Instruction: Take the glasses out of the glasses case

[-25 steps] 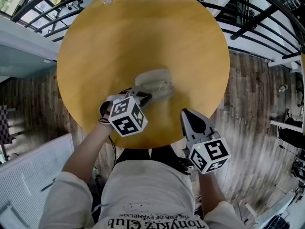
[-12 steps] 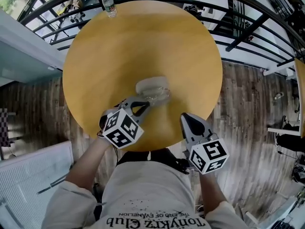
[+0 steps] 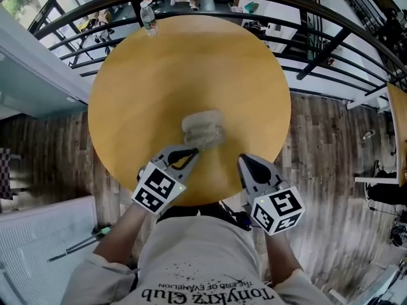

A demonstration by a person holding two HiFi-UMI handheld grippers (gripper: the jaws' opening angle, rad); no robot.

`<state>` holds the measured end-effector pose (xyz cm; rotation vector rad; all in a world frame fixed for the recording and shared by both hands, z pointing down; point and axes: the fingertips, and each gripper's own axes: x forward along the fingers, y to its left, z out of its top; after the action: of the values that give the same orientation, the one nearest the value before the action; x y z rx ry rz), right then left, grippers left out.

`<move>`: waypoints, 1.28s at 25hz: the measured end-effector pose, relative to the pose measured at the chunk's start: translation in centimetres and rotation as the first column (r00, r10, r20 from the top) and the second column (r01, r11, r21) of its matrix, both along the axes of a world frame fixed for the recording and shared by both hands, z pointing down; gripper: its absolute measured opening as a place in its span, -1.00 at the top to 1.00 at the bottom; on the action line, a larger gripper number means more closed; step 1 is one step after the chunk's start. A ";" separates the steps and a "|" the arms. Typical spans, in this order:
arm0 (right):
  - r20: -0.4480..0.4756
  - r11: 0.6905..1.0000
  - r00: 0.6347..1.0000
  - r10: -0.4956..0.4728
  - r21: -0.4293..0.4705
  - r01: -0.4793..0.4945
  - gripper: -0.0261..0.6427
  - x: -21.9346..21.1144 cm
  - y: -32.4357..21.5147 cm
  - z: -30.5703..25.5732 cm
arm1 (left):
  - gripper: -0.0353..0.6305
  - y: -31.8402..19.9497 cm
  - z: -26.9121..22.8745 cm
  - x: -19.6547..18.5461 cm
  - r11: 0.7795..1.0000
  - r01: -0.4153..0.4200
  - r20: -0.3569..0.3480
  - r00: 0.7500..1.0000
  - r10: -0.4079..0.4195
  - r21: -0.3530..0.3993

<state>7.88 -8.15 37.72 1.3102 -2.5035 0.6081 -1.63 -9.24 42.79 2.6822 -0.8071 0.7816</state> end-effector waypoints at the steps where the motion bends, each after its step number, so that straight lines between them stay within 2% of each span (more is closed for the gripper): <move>1: 0.001 1.000 1.000 -0.003 0.005 0.003 0.85 -0.1 0.1 -0.3 | 0.79 0.3 -0.5 -0.1 1.000 0.014 -0.015 1.000 -0.014 0.011; 6: 0.016 1.000 1.000 -0.009 0.027 0.009 0.85 -0.7 0.2 -1.5 | 0.79 1.6 -2.7 -0.3 0.994 0.089 -0.077 0.994 -0.084 0.064; 11: 0.057 0.999 0.998 -0.018 0.041 0.016 0.85 -1.4 0.5 -2.6 | 0.79 2.7 -4.5 -0.9 0.984 0.162 -0.156 0.976 -0.148 0.078; 14: 0.060 0.999 0.998 -0.024 0.049 0.021 0.85 -2.0 0.6 -2.9 | 0.79 3.6 -4.8 -0.9 0.982 0.183 -0.197 0.966 -0.168 0.057; 22: 0.038 0.997 0.999 -0.016 0.071 0.013 0.85 -2.8 1.4 -4.4 | 0.79 4.5 -6.9 -1.7 0.961 0.274 -0.319 0.915 -0.248 0.036; 24: 0.040 0.997 0.999 -0.013 0.073 0.010 0.85 -2.6 1.6 -4.6 | 0.79 4.3 -7.4 -1.6 0.957 0.286 -0.331 0.908 -0.258 0.040; 32: 0.026 0.999 1.000 0.007 0.052 -0.009 0.85 -2.7 0.8 -5.3 | 0.79 3.1 -7.9 -1.4 0.960 0.277 -0.340 0.908 -0.245 0.048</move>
<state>5.17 -7.35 32.38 1.3398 -2.5527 0.5682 -3.06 -6.16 34.90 2.6031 -1.1040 0.2241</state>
